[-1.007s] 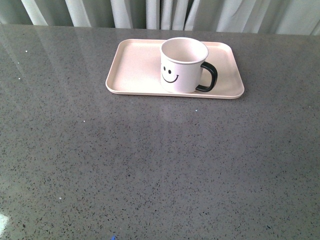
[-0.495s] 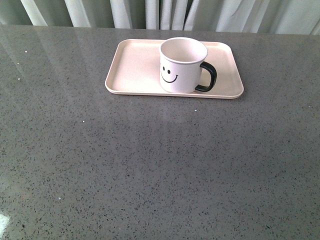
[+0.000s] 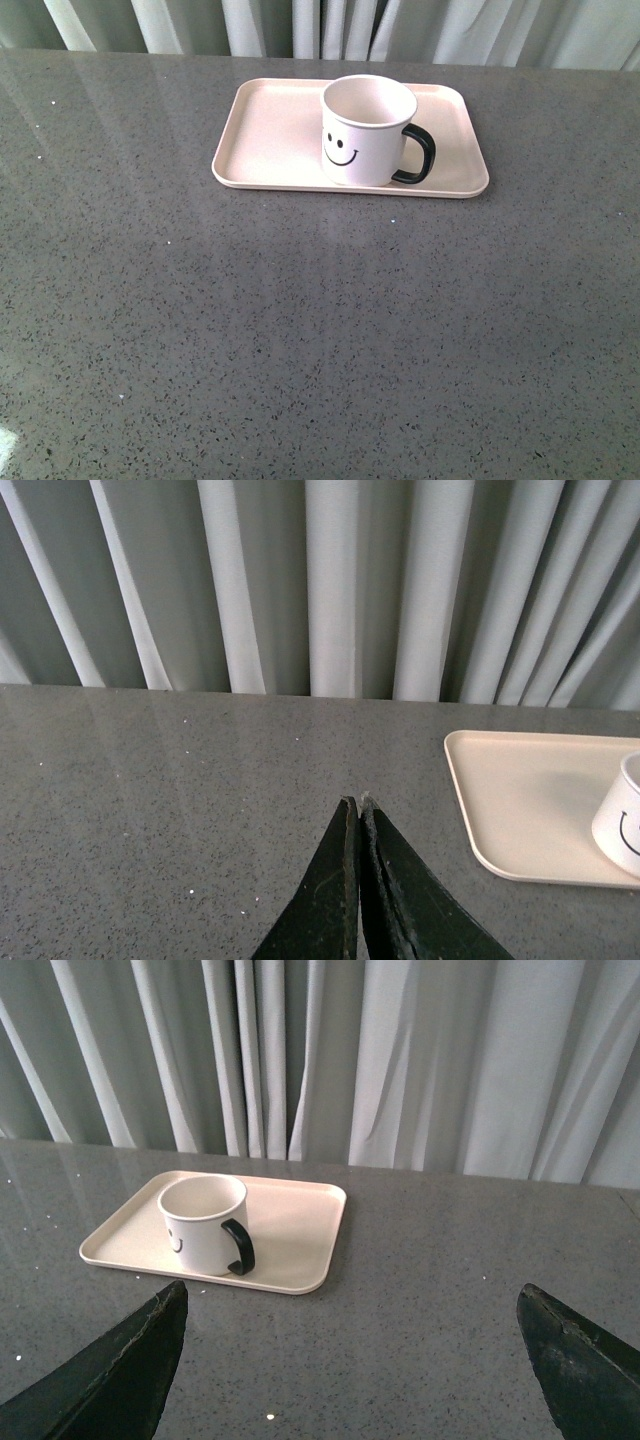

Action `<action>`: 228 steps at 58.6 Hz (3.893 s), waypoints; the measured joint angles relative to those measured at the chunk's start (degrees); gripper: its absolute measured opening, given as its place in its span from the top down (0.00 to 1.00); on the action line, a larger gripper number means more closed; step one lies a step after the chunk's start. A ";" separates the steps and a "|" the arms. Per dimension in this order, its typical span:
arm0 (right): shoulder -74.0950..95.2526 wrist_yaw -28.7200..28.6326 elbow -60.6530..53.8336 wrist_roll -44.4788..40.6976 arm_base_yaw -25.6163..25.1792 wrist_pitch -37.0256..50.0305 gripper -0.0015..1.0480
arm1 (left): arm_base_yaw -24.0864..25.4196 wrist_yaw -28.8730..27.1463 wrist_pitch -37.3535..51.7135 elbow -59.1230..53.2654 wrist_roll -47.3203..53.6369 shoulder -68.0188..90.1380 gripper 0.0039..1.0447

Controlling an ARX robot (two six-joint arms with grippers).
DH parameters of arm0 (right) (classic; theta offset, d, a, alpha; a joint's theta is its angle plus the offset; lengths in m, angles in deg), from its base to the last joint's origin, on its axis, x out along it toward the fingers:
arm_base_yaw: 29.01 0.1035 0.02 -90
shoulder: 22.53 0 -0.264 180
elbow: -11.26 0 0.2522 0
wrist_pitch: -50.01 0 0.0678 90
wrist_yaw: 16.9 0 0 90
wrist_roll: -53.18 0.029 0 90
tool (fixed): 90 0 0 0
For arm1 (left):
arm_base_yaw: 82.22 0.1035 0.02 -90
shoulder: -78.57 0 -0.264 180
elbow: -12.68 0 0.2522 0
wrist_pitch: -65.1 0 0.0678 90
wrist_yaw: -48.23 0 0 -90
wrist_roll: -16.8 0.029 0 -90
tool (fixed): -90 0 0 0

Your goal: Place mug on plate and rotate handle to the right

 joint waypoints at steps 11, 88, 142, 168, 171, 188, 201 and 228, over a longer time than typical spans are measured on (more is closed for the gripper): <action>0.00 0.00 0.00 0.00 0.00 0.00 0.09 | 1.64 0.61 -0.17 -4.22 -0.02 -5.46 0.99; 0.00 0.02 0.00 0.00 0.00 0.00 0.09 | 1.68 0.61 -39.93 -7.67 -0.02 -48.89 0.99; 15.08 -20.28 9.42 -8.92 -7.45 -19.37 0.09 | 1.73 0.61 -51.04 -7.65 -0.04 -59.08 0.22; 81.33 -19.85 46.58 -15.26 -3.23 -5.92 0.09 | 1.75 0.61 -51.04 -7.65 -0.02 -59.08 0.09; 85.31 -18.86 49.27 -14.45 -1.90 -5.90 0.09 | 1.75 0.61 -51.04 -7.65 -0.02 -59.08 0.09; 107.71 -11.54 74.12 -7.85 4.70 -11.89 0.09 | 1.75 0.61 -51.04 -7.65 0.00 -59.08 0.09; 117.59 -10.03 85.64 -4.31 5.70 -17.35 0.09 | 1.75 0.61 -51.04 -7.65 0.00 -59.08 0.09; 124.80 -8.20 93.83 -0.13 7.80 -21.31 0.12 | 1.75 0.61 -51.04 -7.65 -0.02 -59.08 0.09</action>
